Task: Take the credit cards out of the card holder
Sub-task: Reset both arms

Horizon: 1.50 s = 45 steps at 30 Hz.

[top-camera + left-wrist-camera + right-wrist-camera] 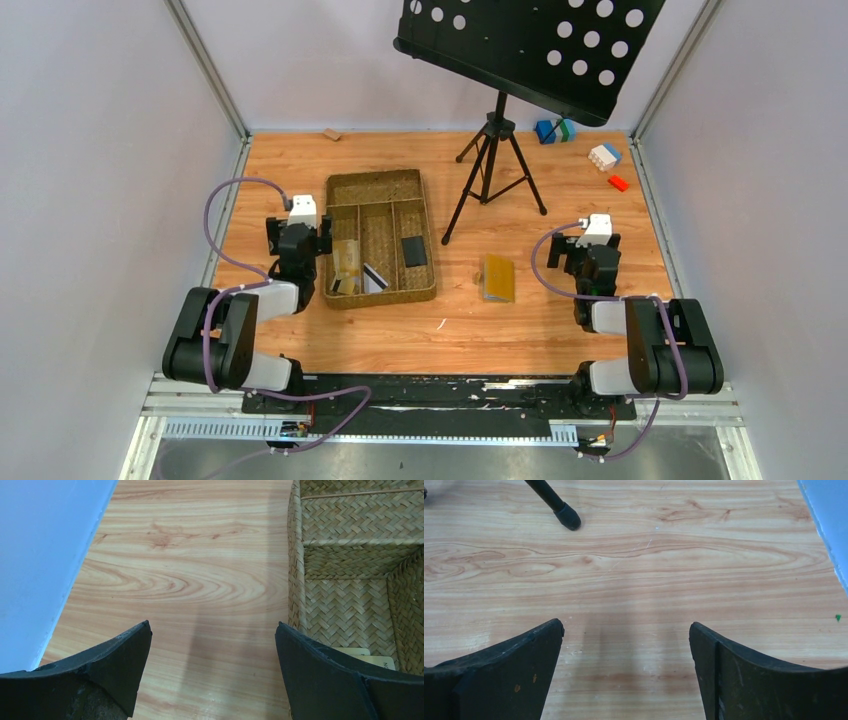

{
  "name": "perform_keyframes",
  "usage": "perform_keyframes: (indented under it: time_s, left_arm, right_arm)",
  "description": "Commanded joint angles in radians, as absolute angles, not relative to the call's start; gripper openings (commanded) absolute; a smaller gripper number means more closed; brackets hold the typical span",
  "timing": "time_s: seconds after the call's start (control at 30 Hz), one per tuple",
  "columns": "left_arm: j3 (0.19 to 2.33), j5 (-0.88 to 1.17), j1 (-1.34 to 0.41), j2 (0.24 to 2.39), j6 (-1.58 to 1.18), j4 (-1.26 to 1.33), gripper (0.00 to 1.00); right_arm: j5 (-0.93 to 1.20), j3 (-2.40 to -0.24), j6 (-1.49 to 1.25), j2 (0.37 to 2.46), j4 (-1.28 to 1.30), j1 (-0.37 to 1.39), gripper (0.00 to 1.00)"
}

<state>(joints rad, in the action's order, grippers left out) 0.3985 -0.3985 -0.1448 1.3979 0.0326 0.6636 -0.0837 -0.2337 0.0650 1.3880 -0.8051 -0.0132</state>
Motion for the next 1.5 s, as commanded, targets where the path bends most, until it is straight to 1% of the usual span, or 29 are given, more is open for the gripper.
perform_keyframes:
  time_s: [0.0, 0.2, 0.4, 0.53, 0.6, 0.63, 0.7, 0.77, 0.87, 1.47]
  left_arm:
    - [0.364, -0.412, -0.172, 1.369, 0.074, 0.776, 1.0]
    - [0.37, -0.407, -0.171, 1.372, 0.074, 0.766, 1.0]
    - [0.359, -0.337, -0.157, 1.362, 0.081, 0.775, 1.0]
    - [0.224, -0.31, -0.155, 1.327, 0.086, 0.98, 1.0]
    - [0.169, -0.297, -0.156, 1.38, 0.096, 1.142, 1.0]
    - [0.17, -0.292, -0.153, 1.385, 0.094, 1.145, 1.0]
    - [0.188, -0.281, -0.146, 1.355, 0.088, 1.057, 1.0]
    - [0.165, -0.291, -0.147, 1.373, 0.088, 1.137, 1.0]
    - [0.176, -0.288, -0.146, 1.363, 0.086, 1.099, 1.0]
    - [0.173, -0.282, -0.146, 1.365, 0.089, 1.11, 1.0]
  right_arm:
    - [-0.078, -0.254, 0.109, 1.392, -0.946, 0.023, 1.0]
    - [-0.08, -0.256, 0.107, 1.387, -0.934, 0.025, 1.0]
    - [-0.08, -0.256, 0.107, 1.387, -0.934, 0.025, 1.0]
    - [-0.08, -0.254, 0.107, 1.39, -0.942, 0.025, 1.0]
    - [-0.08, -0.253, 0.108, 1.394, -0.952, 0.026, 1.0]
    - [-0.08, -0.252, 0.109, 1.395, -0.957, 0.025, 1.0]
    - [-0.08, -0.25, 0.11, 1.397, -0.965, 0.025, 1.0]
    - [-0.08, -0.25, 0.109, 1.396, -0.962, 0.025, 1.0]
    - [-0.081, -0.252, 0.109, 1.393, -0.951, 0.025, 1.0]
    - [-0.081, -0.254, 0.107, 1.39, -0.943, 0.025, 1.0]
